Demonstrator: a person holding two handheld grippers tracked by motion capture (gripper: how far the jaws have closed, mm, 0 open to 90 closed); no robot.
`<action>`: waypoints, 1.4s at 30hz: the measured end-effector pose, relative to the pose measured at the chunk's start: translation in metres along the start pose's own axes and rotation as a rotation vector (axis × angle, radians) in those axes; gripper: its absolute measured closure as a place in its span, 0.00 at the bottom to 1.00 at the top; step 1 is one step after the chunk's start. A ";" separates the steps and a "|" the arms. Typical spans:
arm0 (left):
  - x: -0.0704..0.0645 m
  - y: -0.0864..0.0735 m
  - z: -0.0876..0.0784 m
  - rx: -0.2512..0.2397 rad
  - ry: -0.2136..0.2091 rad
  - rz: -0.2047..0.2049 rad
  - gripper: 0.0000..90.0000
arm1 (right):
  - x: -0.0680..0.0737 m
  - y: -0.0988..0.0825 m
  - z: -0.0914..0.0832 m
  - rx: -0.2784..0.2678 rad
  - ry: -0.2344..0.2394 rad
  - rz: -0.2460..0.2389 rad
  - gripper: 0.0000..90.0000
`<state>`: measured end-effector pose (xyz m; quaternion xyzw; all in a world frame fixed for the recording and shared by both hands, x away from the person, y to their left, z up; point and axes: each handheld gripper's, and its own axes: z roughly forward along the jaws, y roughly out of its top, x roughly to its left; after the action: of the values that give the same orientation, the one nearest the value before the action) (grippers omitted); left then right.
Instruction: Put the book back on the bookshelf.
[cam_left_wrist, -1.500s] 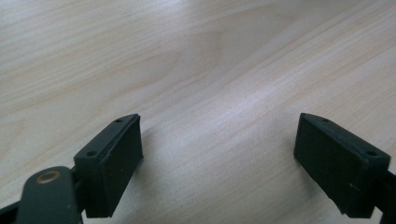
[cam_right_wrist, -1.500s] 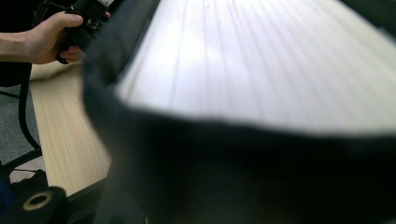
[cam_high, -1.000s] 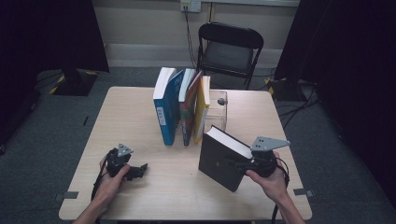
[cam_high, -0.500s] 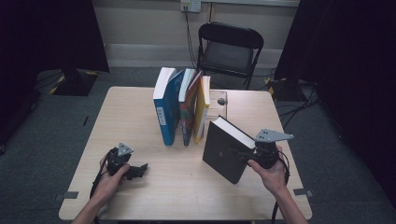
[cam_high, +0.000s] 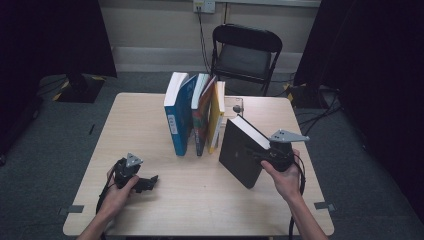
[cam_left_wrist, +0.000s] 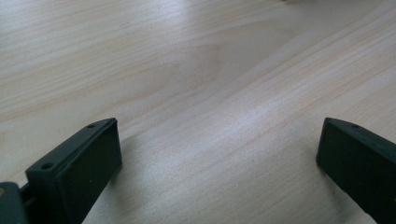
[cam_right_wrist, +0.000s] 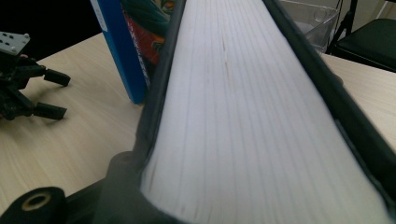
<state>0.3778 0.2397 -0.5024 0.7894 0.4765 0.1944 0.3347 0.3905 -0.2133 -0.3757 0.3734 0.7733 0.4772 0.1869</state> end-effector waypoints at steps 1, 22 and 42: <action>0.000 0.000 0.000 -0.006 0.002 -0.004 0.00 | 0.000 0.000 0.001 -0.001 -0.005 -0.002 0.56; 0.000 0.000 0.000 -0.001 0.000 -0.001 0.00 | -0.004 0.007 0.005 0.014 -0.037 0.001 0.54; 0.001 0.000 0.000 0.002 -0.007 0.014 0.00 | 0.002 0.062 0.006 0.291 -0.022 0.025 0.54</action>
<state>0.3789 0.2406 -0.5022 0.7936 0.4702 0.1934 0.3342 0.4171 -0.1918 -0.3240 0.4114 0.8274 0.3584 0.1333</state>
